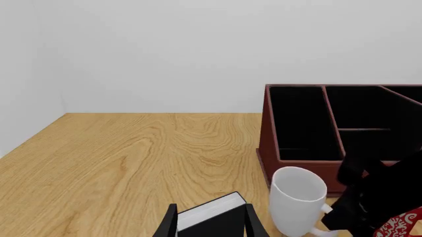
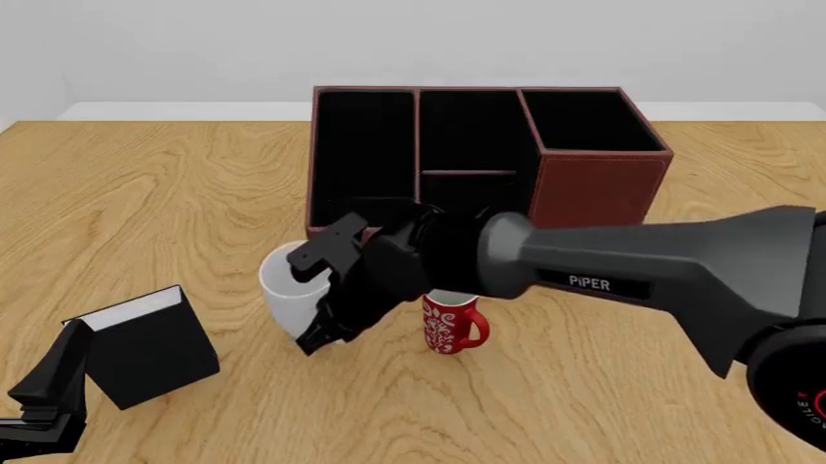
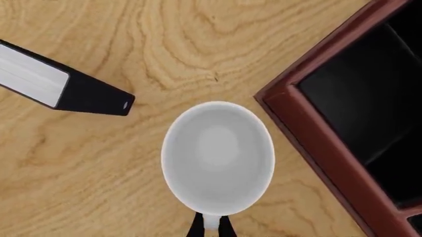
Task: Pick up the white mug and place it to the right of the caddy.
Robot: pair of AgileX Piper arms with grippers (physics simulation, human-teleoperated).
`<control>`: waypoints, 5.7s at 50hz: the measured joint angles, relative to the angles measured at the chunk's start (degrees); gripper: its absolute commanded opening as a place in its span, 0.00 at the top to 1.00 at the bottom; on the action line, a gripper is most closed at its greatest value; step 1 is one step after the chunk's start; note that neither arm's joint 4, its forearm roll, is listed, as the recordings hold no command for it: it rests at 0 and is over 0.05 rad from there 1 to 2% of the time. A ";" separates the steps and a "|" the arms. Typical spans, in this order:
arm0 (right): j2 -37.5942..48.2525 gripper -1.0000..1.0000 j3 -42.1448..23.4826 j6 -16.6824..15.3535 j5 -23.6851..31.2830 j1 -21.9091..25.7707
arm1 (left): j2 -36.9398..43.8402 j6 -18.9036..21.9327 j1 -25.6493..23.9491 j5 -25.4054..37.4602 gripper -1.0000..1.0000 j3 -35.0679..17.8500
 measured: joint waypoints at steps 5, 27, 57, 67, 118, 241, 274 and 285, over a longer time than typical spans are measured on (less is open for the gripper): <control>-1.25 1.00 0.50 -0.36 -0.20 -0.04 | 0.00 0.00 0.00 0.00 0.00 0.00; -11.43 1.00 4.06 -1.80 -1.55 -1.88 | 0.00 0.00 0.00 0.00 0.00 0.00; -26.21 1.00 10.50 -1.62 -2.33 -7.75 | 0.00 0.00 0.00 0.00 0.00 0.00; -29.74 1.00 12.33 -1.40 -2.04 -10.00 | 0.00 0.00 0.00 0.00 0.00 0.00; -46.61 1.00 28.21 -0.20 -3.08 -23.75 | 0.00 0.00 0.00 0.00 0.00 0.00; -58.14 1.00 35.97 -1.65 0.42 -64.96 | 0.00 0.00 0.00 0.00 0.00 0.00; -44.44 1.00 16.48 -6.13 4.63 -65.12 | 0.00 0.00 0.00 0.00 0.00 0.00; -39.84 1.00 12.13 -6.75 5.49 -64.72 | 0.00 0.00 0.00 0.00 0.00 0.00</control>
